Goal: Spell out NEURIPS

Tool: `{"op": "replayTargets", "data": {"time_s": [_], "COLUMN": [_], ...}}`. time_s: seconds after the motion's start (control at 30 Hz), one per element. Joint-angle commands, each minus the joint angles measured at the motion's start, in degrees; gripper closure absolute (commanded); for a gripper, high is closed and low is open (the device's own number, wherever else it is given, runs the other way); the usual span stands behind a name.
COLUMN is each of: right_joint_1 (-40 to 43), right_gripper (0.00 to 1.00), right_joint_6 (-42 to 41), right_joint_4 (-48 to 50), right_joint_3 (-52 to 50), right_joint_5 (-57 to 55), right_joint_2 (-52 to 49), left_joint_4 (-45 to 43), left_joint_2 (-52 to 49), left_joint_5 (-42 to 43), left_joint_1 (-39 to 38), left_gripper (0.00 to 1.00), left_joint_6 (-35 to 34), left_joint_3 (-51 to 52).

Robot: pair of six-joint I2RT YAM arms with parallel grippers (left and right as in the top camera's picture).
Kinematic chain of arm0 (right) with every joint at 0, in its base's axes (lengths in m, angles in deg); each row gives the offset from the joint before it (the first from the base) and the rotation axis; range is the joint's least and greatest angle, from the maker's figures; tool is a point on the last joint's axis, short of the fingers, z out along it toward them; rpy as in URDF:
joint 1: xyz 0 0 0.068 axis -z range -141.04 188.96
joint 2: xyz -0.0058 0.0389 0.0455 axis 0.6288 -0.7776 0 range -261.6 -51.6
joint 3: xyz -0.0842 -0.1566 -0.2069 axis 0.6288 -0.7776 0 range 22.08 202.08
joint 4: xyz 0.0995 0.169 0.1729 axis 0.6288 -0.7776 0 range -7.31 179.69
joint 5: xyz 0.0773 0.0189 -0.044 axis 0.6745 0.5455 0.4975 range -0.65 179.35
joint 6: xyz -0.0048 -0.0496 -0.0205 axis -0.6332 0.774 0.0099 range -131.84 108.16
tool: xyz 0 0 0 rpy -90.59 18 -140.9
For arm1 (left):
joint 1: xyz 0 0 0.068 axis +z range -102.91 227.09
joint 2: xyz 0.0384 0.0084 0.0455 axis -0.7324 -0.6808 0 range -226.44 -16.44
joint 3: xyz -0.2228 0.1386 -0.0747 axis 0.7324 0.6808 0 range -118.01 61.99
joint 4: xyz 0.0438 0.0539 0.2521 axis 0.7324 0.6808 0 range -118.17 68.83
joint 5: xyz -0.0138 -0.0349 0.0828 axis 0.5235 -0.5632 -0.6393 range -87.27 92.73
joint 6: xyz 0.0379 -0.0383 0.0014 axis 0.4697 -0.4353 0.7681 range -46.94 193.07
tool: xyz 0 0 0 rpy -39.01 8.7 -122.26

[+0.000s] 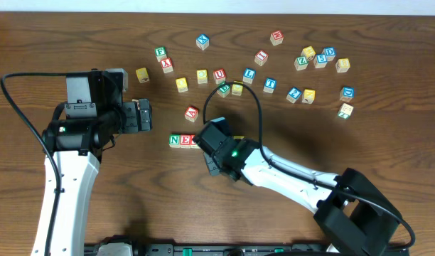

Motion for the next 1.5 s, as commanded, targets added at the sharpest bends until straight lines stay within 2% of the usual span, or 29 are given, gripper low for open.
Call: {"op": "replayTargets", "data": {"time_s": [0.0, 1.47], "right_joint_1": [-1.3, -1.8], "right_gripper": [0.99, 0.99], "right_joint_6": [0.8, -0.9], "right_joint_4": [-0.3, 2.0], "right_joint_3": [0.3, -0.3], "right_joint_5": [0.2, -5.9], "right_joint_2": [-0.5, -3.9], "left_joint_4": [0.0, 0.0], "left_joint_2": [0.1, 0.1], "left_joint_5": [-0.4, -0.4], "left_joint_1": [0.3, 0.3], "left_gripper": [0.02, 0.02], "left_joint_6": [0.6, 0.6], "left_joint_3": [-1.3, -1.3]}}
